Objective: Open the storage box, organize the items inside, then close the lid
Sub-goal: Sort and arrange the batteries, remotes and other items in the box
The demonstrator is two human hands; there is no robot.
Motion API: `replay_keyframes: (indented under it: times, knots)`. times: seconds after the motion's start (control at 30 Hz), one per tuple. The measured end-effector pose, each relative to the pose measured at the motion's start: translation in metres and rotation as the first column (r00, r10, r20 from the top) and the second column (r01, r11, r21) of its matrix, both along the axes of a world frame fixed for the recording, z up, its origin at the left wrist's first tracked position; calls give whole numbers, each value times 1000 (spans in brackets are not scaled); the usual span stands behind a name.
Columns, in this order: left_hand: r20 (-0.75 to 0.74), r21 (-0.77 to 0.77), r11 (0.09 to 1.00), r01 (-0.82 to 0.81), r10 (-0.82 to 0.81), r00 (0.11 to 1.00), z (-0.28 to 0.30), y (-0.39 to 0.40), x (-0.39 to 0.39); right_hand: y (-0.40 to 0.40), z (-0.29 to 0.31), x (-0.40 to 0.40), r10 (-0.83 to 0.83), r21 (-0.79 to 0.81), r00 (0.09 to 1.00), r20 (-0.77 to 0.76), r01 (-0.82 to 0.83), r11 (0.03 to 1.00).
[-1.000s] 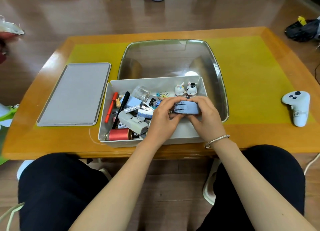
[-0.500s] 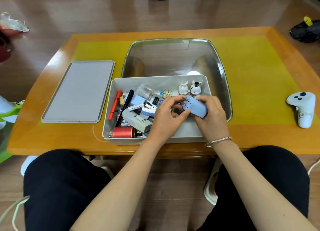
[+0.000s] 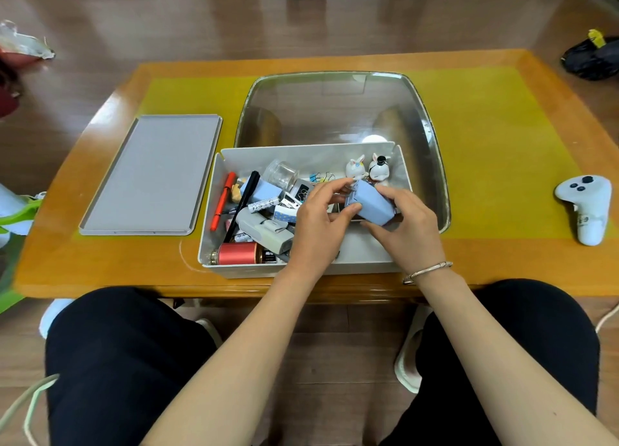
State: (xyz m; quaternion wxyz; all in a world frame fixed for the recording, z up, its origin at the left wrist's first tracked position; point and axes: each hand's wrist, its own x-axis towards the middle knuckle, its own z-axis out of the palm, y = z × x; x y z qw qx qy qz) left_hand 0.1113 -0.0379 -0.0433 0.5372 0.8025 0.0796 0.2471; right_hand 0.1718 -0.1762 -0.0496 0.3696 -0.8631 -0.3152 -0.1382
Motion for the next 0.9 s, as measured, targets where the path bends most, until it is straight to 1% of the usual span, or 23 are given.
replay_keyframes:
  times: [0.07, 0.13, 0.17, 0.23, 0.3, 0.37, 0.43, 0.5, 0.63, 0.7, 0.77, 0.8, 0.83, 0.9]
  knots:
    - [38, 130, 988, -85, 81, 996, -3, -3, 0, 0, -1, -1, 6, 4, 1000, 28, -7, 1000]
    - [38, 291, 945, -149, 144, 989, -6, -6, 0, -1, -2, -2, 14, 18, 999, 37, -15, 1000]
    - [30, 337, 928, -160, 160, 987, -6, -7, -1, -2, -3, -3, 14, 27, 999, 39, -15, 1000]
    - [19, 362, 921, -144, 147, 989, -5, -8, -1, -2, -4, -4, 4, 53, 1000, 22, -6, 999]
    - [-8, 356, 930, -95, 104, 994, -4, -7, 0, -2, -5, -3, -18, 103, 999, -37, 21, 994]
    - [-75, 327, 944, -30, 58, 996, -6, -5, 0, -3, -4, -1, -38, 156, 996, -85, 51, 986]
    - [-135, 311, 948, 68, -27, 990, -7, -5, 1, -4, -4, 1, -50, 166, 997, -59, 59, 984]
    - [-149, 326, 933, 151, -107, 983, -9, -4, 4, -5, -5, 4, -56, 167, 997, -60, 65, 984]
    - [-150, 349, 929, 125, -76, 986, -12, -4, 8, -3, -5, 4, -52, 253, 965, -257, 119, 960]
    - [-180, 370, 917, 147, -84, 980, -13, -5, 7, -2, -5, 3, -28, 273, 959, -284, 109, 956]
    - [-216, 369, 912, 180, -104, 971, -13, -5, 8, -4, -4, 2, 43, 357, 946, -321, 79, 931]
    - [-233, 324, 927, 189, -116, 966, -12, -5, 8, -6, -3, 3, 81, 391, 940, -330, 58, 919]
    - [-249, 247, 950, 190, -127, 960, -9, -3, 8, -7, -2, 3, 100, 397, 942, -319, 36, 917]
    - [-268, 77, 983, 169, -143, 953, -4, 0, 8, -8, -1, 4, 112, 319, 958, -263, -24, 947]
